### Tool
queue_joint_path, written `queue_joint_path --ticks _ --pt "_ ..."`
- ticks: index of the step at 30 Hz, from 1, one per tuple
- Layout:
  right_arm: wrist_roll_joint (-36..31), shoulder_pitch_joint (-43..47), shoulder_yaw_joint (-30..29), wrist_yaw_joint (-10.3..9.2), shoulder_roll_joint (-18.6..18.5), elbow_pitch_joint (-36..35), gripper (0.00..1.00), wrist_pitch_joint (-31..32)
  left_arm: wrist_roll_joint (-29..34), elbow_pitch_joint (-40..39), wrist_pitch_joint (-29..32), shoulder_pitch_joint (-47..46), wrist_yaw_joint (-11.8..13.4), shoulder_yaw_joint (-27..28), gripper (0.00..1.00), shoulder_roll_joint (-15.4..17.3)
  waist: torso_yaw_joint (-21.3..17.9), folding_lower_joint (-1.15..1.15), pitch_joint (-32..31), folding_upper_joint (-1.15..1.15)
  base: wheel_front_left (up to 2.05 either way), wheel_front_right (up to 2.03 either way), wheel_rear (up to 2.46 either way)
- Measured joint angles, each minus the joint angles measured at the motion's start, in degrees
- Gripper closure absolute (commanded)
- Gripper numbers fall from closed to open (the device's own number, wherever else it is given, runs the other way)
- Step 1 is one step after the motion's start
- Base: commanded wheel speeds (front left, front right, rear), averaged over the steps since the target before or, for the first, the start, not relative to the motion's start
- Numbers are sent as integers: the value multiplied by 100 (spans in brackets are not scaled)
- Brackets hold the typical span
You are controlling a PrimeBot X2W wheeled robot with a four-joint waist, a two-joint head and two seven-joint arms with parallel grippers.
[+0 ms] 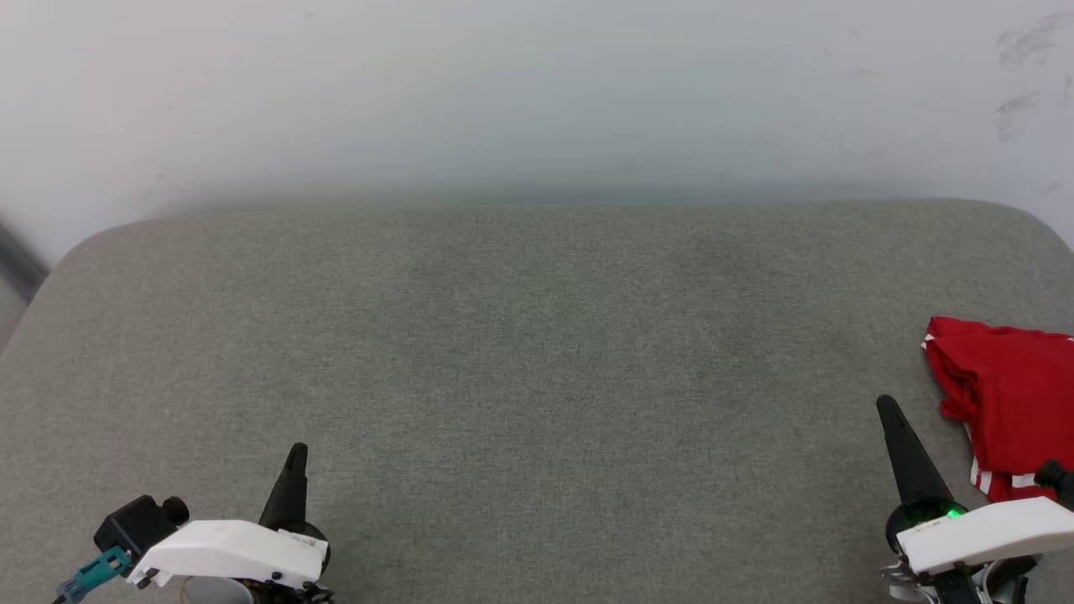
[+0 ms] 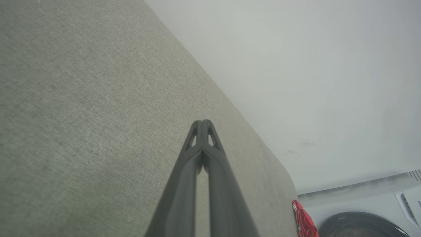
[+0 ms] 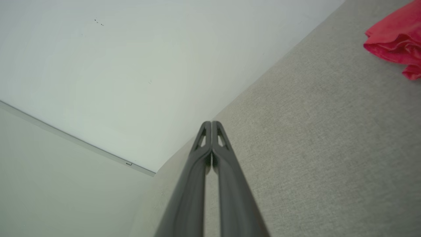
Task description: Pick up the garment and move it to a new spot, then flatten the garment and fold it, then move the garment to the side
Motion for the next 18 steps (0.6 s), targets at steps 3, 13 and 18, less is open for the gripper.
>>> queue_joint_path --ticks 3,13,18 --pt "199 -40 -12 0 0 51 100 2 -153 21 52 -47 -55 75 100 -51 3 0 3 0 0 0 0" --pt "848 -151 -44 0 0 222 100 38 -639 100 200 -112 -216 268 100 -174 14 0 12 0 0 0 0" --pt "1151 -182 -58 0 1 305 100 44 -859 134 277 -172 -308 354 100 -253 19 0 17 0 0 0 0"
